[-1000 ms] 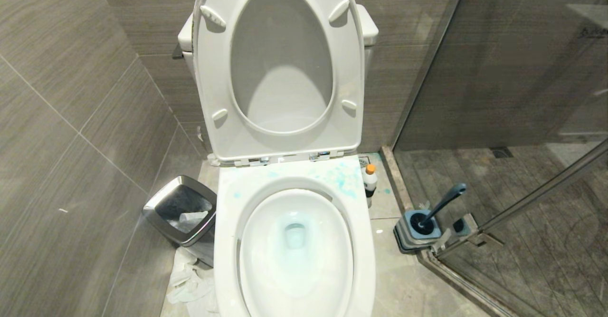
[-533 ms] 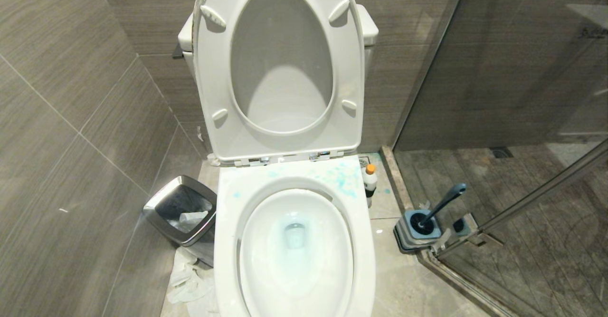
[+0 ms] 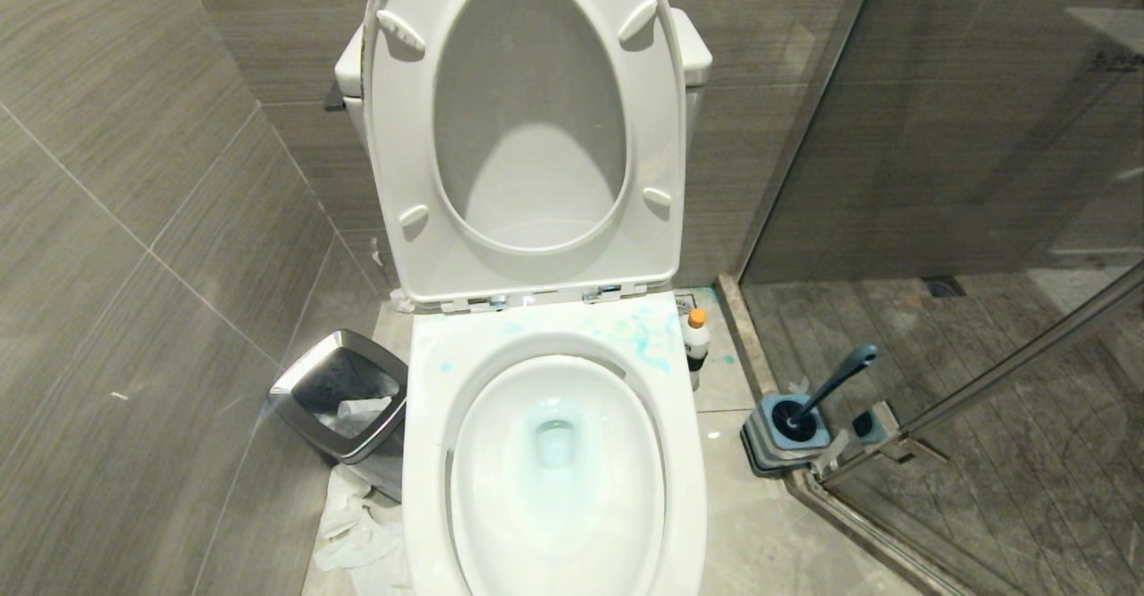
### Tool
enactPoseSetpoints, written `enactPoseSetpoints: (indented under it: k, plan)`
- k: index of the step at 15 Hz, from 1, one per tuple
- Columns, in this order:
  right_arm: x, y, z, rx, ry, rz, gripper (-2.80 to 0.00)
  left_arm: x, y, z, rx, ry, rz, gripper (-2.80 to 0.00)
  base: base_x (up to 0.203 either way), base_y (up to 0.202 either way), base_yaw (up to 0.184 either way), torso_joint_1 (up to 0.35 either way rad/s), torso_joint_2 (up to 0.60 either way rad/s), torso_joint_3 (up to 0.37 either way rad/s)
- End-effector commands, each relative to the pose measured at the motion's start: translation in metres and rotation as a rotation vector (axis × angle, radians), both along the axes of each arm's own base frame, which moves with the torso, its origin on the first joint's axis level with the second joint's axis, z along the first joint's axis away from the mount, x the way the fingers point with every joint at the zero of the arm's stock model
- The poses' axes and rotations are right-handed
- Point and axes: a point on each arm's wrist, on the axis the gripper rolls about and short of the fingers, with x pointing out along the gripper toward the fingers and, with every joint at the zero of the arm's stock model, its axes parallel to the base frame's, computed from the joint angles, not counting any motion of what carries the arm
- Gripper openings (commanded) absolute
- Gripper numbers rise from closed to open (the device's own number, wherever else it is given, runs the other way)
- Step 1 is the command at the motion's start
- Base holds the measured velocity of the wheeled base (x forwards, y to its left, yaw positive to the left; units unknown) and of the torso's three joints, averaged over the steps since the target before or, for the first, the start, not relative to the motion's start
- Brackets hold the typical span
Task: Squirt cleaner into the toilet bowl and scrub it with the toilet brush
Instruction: Flush the toilet
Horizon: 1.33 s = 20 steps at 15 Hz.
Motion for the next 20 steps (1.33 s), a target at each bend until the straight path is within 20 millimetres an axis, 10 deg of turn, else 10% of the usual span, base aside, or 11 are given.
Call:
enactPoseSetpoints:
  k: [1,7,20]
  plan:
    - [0.0,0.0,0.0,-0.001,0.001,0.0,-2.8,0.064,-0.001,0.019,0.014,0.154,-0.007,-2.8,0.0,0.0,0.0,0.0,0.0,0.0]
    - [0.0,0.0,0.0,-0.001,0.001,0.0,-2.8,0.206,-0.003,0.02,-0.014,0.299,-0.041,-2.8,0.0,0.0,0.0,0.0,0.0,0.0]
    - [0.0,0.0,0.0,-0.001,0.001,0.0,-2.8,0.325,-0.005,0.085,-0.221,0.013,-0.08,-2.8,0.0,0.0,0.0,0.0,0.0,0.0]
